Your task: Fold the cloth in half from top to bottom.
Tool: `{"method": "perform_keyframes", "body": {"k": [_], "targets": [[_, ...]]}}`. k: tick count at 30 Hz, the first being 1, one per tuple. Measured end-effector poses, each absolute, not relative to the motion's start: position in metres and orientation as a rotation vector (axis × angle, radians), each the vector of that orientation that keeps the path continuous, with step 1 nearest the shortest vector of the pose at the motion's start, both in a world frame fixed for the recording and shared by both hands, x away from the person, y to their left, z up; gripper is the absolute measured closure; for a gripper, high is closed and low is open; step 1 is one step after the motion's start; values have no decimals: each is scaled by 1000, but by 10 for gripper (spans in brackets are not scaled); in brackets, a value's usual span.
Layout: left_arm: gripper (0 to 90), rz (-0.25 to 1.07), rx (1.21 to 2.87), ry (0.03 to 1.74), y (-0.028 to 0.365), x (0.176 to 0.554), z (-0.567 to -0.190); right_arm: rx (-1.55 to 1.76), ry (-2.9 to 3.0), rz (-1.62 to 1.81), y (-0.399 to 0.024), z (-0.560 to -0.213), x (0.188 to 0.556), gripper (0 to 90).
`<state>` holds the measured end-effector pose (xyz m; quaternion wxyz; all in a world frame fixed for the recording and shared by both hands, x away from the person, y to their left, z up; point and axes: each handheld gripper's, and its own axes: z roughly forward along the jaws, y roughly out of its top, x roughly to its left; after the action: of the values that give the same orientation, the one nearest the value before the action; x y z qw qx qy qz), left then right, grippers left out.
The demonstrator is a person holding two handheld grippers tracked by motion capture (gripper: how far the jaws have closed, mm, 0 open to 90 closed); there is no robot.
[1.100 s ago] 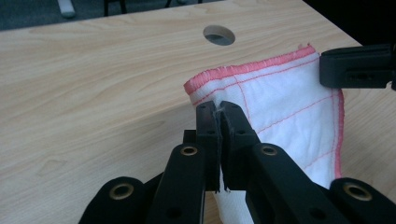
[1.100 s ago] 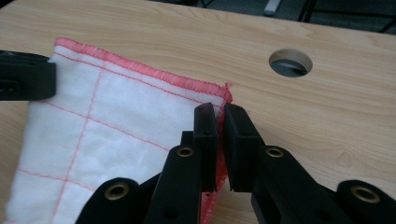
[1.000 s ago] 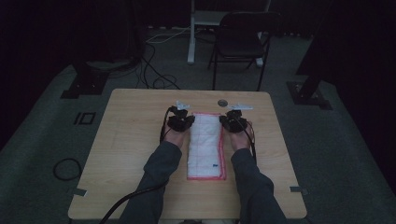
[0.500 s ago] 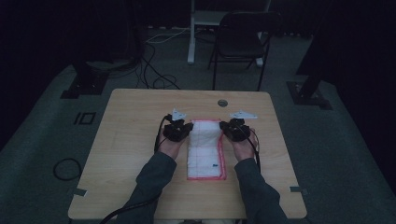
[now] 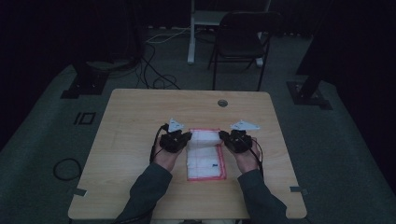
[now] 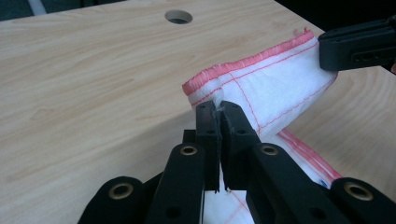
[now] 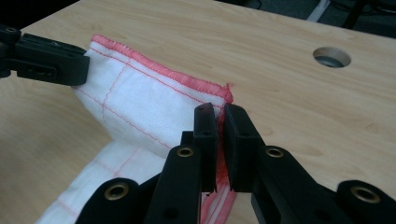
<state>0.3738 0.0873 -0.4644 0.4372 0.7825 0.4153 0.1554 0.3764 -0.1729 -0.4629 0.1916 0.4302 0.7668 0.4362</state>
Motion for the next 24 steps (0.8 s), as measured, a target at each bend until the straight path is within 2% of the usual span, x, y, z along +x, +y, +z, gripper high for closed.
{"method": "perform_keyframes", "body": {"k": [24], "targets": [[867,291,2000,1055,91,328,-512,1239,2266,1211,-174,-506,336,845]]}}
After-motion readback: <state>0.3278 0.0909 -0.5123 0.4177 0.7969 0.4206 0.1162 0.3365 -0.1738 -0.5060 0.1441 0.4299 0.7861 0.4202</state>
